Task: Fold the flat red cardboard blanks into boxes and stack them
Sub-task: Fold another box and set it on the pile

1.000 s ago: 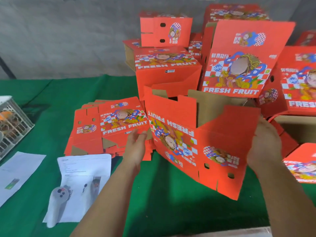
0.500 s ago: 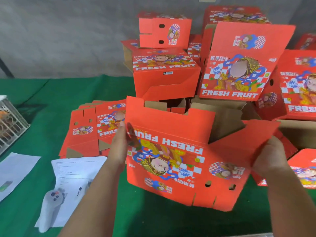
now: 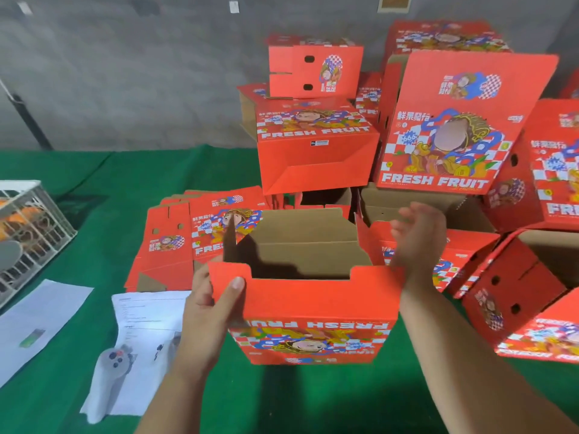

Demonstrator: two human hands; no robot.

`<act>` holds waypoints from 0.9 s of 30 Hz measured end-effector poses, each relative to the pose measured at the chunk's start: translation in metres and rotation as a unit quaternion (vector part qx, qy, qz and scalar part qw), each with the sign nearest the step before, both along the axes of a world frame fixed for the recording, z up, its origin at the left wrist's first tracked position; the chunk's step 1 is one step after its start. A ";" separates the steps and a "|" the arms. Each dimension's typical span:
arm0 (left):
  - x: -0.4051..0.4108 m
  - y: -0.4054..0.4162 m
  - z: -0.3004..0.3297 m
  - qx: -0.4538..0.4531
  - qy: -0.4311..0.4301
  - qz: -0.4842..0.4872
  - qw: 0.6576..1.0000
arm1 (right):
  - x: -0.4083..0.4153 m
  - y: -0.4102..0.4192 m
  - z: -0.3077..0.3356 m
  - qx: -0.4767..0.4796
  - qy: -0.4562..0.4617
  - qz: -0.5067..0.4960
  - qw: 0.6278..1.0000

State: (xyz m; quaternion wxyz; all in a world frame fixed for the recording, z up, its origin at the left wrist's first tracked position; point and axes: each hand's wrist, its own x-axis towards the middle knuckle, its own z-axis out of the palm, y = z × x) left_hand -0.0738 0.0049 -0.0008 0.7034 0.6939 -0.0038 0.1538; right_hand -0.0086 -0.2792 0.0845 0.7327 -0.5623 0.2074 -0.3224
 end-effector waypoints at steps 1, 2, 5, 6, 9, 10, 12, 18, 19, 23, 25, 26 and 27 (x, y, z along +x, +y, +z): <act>-0.004 0.004 0.001 0.031 -0.005 -0.006 0.999 | 0.005 -0.001 -0.002 -0.011 0.008 -0.007 1.000; -0.007 0.006 0.002 0.074 -0.013 -0.009 0.997 | 0.009 -0.006 -0.005 -0.023 0.020 0.000 1.000; -0.006 0.007 0.005 0.234 -0.041 0.009 0.971 | 0.026 -0.034 -0.026 0.111 0.076 0.056 0.989; -0.004 0.005 0.006 0.273 -0.041 0.021 0.961 | 0.026 -0.045 -0.032 0.115 0.088 0.048 0.988; -0.002 -0.003 0.007 0.353 -0.055 0.088 0.930 | -0.002 -0.046 -0.041 0.012 0.077 0.041 0.996; -0.001 -0.006 0.006 0.360 -0.063 0.114 0.924 | -0.011 -0.047 -0.047 -0.015 0.074 0.060 0.995; -0.001 -0.012 0.002 0.358 -0.046 0.144 0.922 | -0.029 -0.048 -0.058 -0.064 0.102 0.144 0.982; 0.003 -0.025 -0.005 0.270 0.019 0.129 0.954 | -0.038 -0.061 -0.065 -0.021 0.109 0.295 0.949; 0.005 -0.027 -0.004 0.263 0.018 0.128 0.956 | -0.037 -0.063 -0.064 -0.027 0.109 0.303 0.946; 0.011 -0.036 -0.004 0.247 0.012 0.118 0.962 | -0.041 -0.075 -0.059 -0.060 0.124 0.365 0.921; 0.014 -0.036 -0.004 0.231 0.011 0.106 0.967 | -0.041 -0.081 -0.058 -0.059 0.131 0.387 0.911; 0.015 -0.035 -0.003 0.222 0.012 0.095 0.970 | -0.040 -0.083 -0.057 -0.058 0.136 0.391 0.908; 0.016 -0.034 -0.003 0.216 0.015 0.084 0.973 | -0.038 -0.084 -0.058 -0.067 0.148 0.394 0.904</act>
